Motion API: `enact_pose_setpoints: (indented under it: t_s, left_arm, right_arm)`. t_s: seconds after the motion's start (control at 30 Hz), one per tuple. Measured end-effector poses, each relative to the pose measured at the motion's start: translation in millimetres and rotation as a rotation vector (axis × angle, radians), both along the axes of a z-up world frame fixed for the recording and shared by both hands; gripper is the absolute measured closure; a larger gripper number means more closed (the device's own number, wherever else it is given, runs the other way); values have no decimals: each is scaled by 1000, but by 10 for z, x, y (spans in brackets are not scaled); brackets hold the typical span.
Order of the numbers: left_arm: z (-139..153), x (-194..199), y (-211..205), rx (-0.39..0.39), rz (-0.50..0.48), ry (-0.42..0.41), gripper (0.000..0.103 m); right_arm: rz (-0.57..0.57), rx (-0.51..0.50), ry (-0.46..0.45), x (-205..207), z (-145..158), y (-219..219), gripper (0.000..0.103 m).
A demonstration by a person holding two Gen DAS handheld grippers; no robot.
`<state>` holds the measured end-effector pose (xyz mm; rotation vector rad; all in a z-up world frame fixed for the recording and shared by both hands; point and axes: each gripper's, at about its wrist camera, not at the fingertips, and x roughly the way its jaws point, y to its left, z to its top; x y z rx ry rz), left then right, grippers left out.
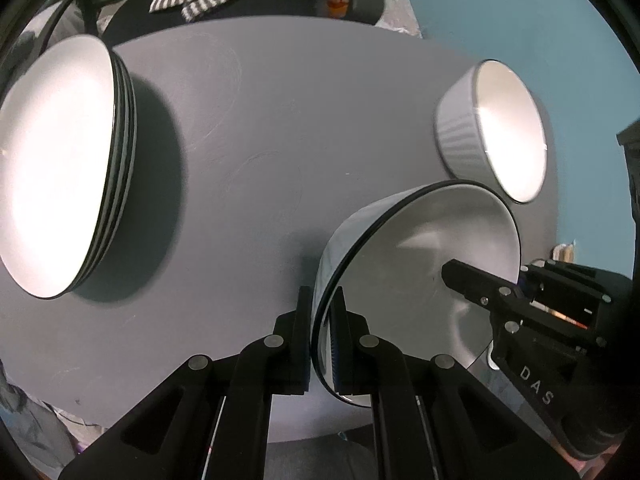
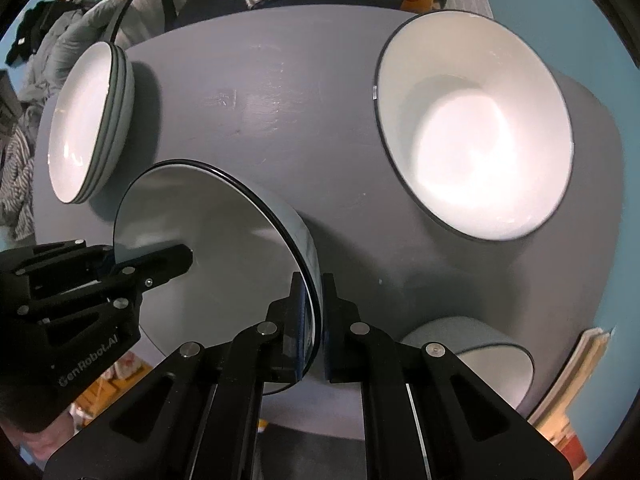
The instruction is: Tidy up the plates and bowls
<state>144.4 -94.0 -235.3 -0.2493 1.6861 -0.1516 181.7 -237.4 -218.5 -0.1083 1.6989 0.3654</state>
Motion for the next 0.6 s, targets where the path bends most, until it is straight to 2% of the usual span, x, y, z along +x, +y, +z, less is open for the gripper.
enact_pose_setpoints:
  t_s: [0.03,0.07,0.47,0.6]
  left_arm:
    - [53,8,-25,-2,-8,-6,96]
    - [57,-22,-237,-1,-12,-10,96]
    - [430,188,-511,0,-104,-84,96]
    - [477,261,-783,4,-134,-104,96]
  right_arm:
    - [-4,-1,-2,5,35,-11,96]
    - [-8,-3,-4,12,77,-26,96]
    - [-52,3,-36,104,458,-365,97]
    - [-79,8,-47,123,567,-468,97]
